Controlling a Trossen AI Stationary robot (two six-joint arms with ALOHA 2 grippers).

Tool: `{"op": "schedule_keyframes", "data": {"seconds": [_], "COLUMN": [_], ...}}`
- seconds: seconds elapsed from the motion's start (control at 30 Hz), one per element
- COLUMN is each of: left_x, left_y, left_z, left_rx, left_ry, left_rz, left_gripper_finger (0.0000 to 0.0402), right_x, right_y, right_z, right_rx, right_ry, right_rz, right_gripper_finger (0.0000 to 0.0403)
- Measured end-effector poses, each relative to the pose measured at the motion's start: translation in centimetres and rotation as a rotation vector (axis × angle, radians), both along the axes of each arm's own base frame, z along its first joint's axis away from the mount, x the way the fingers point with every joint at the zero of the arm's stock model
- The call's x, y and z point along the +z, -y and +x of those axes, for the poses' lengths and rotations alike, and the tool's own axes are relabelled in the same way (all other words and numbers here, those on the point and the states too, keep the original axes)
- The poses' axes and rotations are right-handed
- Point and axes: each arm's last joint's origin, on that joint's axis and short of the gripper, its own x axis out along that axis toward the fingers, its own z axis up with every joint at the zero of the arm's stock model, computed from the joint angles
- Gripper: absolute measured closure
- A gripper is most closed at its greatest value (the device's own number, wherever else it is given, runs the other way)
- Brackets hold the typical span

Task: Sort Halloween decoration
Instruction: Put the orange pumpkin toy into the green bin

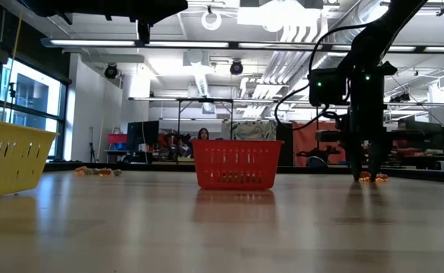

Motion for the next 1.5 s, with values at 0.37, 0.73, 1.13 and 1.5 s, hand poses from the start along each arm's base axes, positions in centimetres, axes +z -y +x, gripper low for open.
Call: {"op": "schedule_keyframes", "data": {"seconds": [0.37,0.73,1.13,1.5], "left_x": [0.0,0.0,0.0,0.0], "left_y": [0.0,-0.1,-0.1,-0.1], "left_z": [0.0,0.0,0.0,0.0], "left_rx": [0.0,0.019,0.019,0.019], "left_ry": [0.0,0.0,0.001,0.002], "left_rz": [0.001,0.0,0.0,-0.001], "left_gripper_finger": [0.04,0.04,0.04,0.04], "right_x": [1.3,5.6,14.3,16.7], "right_y": [-0.3,-0.1,-0.3,-3.2], "right_z": [-0.3,0.2,2.1,3.4], "right_rx": [0.046,0.237,0.61,0.831], "right_ry": [0.043,0.331,1.1,1.313], "right_rz": [-0.048,-0.232,-0.603,-0.77], "right_gripper_finger": [0.0316,0.0316,0.0316,0.0316]}}
